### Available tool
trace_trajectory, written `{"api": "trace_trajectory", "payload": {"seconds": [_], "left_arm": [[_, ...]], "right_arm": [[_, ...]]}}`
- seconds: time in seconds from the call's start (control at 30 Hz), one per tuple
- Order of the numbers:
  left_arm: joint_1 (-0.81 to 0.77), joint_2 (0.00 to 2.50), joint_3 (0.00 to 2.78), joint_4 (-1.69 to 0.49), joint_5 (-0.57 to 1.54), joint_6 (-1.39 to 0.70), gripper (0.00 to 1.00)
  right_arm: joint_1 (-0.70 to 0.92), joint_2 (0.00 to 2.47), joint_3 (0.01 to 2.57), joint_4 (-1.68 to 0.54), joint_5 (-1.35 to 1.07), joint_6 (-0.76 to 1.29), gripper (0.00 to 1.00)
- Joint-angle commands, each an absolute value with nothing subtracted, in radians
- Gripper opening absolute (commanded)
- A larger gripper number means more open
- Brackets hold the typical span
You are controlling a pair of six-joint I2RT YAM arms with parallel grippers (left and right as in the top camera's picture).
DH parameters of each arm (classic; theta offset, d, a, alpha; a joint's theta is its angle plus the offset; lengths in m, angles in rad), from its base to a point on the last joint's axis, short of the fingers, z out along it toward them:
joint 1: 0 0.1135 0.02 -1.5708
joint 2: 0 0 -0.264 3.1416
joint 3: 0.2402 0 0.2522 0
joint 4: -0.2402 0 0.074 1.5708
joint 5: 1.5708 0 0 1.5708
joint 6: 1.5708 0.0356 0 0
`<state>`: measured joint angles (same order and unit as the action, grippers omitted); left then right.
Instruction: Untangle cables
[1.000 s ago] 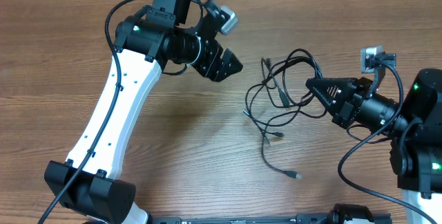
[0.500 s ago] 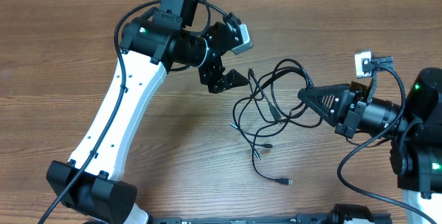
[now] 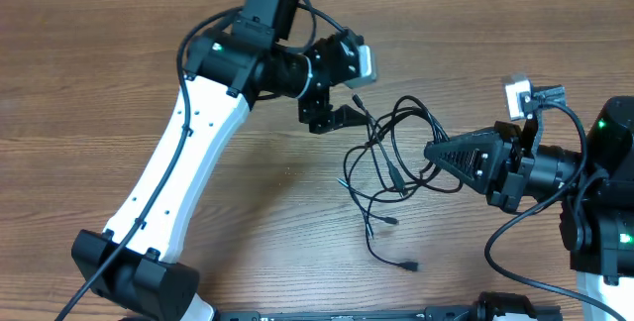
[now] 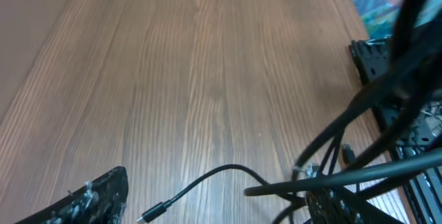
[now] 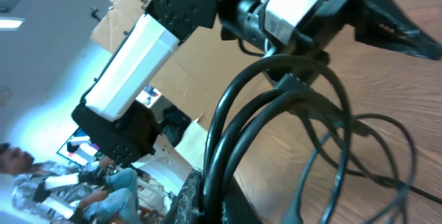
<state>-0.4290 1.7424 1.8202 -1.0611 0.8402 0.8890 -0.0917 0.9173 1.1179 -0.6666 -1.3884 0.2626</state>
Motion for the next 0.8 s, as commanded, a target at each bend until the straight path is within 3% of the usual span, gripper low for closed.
{"api": "trace_trajectory", "payload": {"seconds": [0.0,0.3,0.43,0.6,0.77], "left_arm": [[-0.443,1.743,1.835,-1.06,0.892,0.917,0.8],[-0.455,1.743,1.835,-1.11,0.893,0.917,0.82],[-0.456,1.743,1.835,-1.137,0.981,0.917,0.79],[-0.473,1.743,1.835,-1.139,0.989,0.918,0.52],[-0.506,1.743,1.835,-1.129,0.984,0.921,0.46]], "right_arm": [[-0.097,0.91,1.121,-0.659,-1.435,0.266,0.04],[-0.097,0.918,1.121,-0.654,-1.434,0.266,0.04],[-0.097,0.937,1.121,-0.646,-1.434,0.266,0.04],[-0.097,0.97,1.121,-0.606,-1.435,0.339,0.04],[-0.097,0.983,1.121,-0.59,-1.457,0.34,0.04]]}}
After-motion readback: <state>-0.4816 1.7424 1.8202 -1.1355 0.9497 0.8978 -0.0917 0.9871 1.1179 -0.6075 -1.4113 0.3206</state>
